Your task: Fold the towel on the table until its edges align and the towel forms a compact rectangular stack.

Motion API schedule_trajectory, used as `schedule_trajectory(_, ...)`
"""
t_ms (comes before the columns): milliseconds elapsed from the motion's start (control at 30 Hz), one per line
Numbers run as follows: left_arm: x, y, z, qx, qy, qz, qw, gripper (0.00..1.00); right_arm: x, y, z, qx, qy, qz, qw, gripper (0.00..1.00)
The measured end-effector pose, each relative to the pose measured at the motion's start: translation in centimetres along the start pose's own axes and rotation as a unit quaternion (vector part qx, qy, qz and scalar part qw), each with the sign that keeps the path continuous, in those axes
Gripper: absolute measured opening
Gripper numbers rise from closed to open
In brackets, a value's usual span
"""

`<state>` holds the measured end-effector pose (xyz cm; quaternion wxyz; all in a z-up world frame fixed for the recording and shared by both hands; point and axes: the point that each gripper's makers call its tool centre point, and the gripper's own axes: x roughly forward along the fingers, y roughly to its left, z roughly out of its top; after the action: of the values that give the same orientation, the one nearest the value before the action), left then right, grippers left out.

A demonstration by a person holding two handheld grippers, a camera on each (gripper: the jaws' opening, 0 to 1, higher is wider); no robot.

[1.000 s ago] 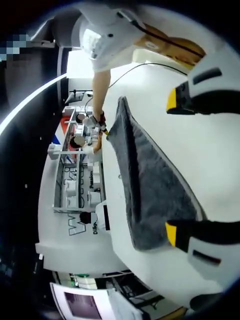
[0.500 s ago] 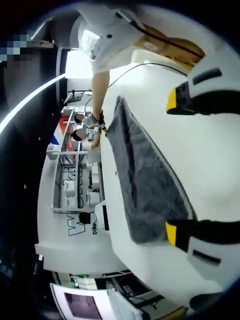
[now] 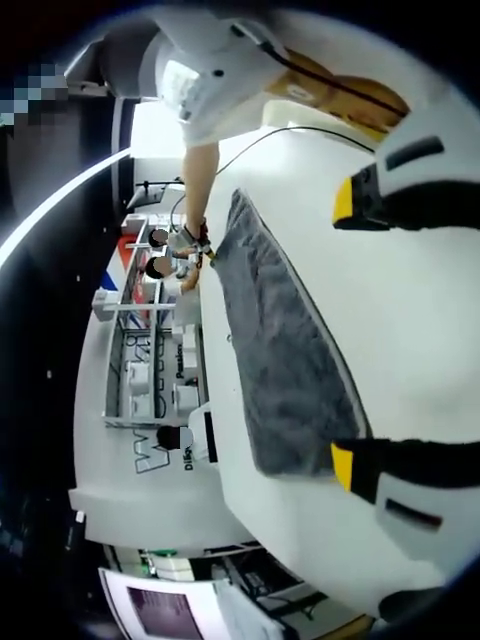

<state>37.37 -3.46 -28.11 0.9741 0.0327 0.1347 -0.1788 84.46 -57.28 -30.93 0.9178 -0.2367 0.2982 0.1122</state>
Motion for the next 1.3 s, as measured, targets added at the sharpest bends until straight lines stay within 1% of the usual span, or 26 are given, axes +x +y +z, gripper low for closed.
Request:
schedule_trajectory(233,-0.1,-0.1,0.0,0.0,0.0,0.0,1.0,0.9,0.2,0.4,-0.2,-0.003,0.0,0.003,1.0,0.04)
schedule_trajectory(333,-0.2,0.0,0.0,0.0,-0.001,0.002,1.0,0.9,0.1,0.2,-0.1,0.005,-0.003,0.001,1.0,0.06)
schedule_trajectory(500,-0.1,-0.1,-0.1,0.0,0.0,0.001,1.0,0.9,-0.2,0.0,0.1,0.023,-0.015,0.004,0.9996,0.12)
schedule_trajectory(567,-0.1,-0.2,-0.1,0.001,-0.001,-0.001,1.0,0.9,-0.5,-0.1,0.1,0.034,-0.024,0.008,0.9991,0.16)
schedule_trajectory(667,0.0,-0.4,-0.1,0.001,-0.002,-0.004,1.0,0.9,-1.1,-0.5,0.5,0.054,-0.049,0.007,0.9973,0.17)
schedule_trajectory(767,0.1,-0.5,-0.1,0.002,-0.002,-0.006,1.0,0.9,-1.6,-0.3,0.7,0.078,-0.069,0.028,0.9942,0.23)
schedule_trajectory(900,0.3,-0.7,-0.1,0.0,-0.004,-0.012,0.9999,0.9,-2.6,0.1,1.1,0.082,-0.099,0.042,0.9908,0.25)
schedule_trajectory(1000,0.5,-0.8,-0.1,0.001,-0.005,-0.016,0.9999,0.9,-3.6,1.1,1.0,0.082,-0.117,0.074,0.987,0.32)
schedule_trajectory(1067,0.5,-0.9,-0.2,0.0,-0.006,-0.02,0.9998,0.9,-4.5,1.8,1.2,0.081,-0.141,0.096,0.9821,0.34)
schedule_trajectory(1100,0.6,-1.0,-0.2,0.0,-0.006,-0.021,0.9998,0.9,-4.8,1.9,1.2,0.087,-0.146,0.102,0.9801,0.35)
schedule_trajectory(1133,0.6,-1.0,-0.2,-0.001,-0.007,-0.023,0.9997,0.9,-5.6,2.4,1.0,0.096,-0.159,0.117,0.9757,0.35)
schedule_trajectory(1167,0.6,-1.0,-0.2,0.0,-0.007,-0.024,0.9997,0.9,-6.1,2.5,0.8,0.101,-0.165,0.121,0.9737,0.36)
schedule_trajectory(1300,0.8,-1.0,-0.2,-0.001,-0.006,-0.028,0.9996,0.9,-7.9,3.1,-0.6,0.094,-0.173,0.129,0.9719,0.4)
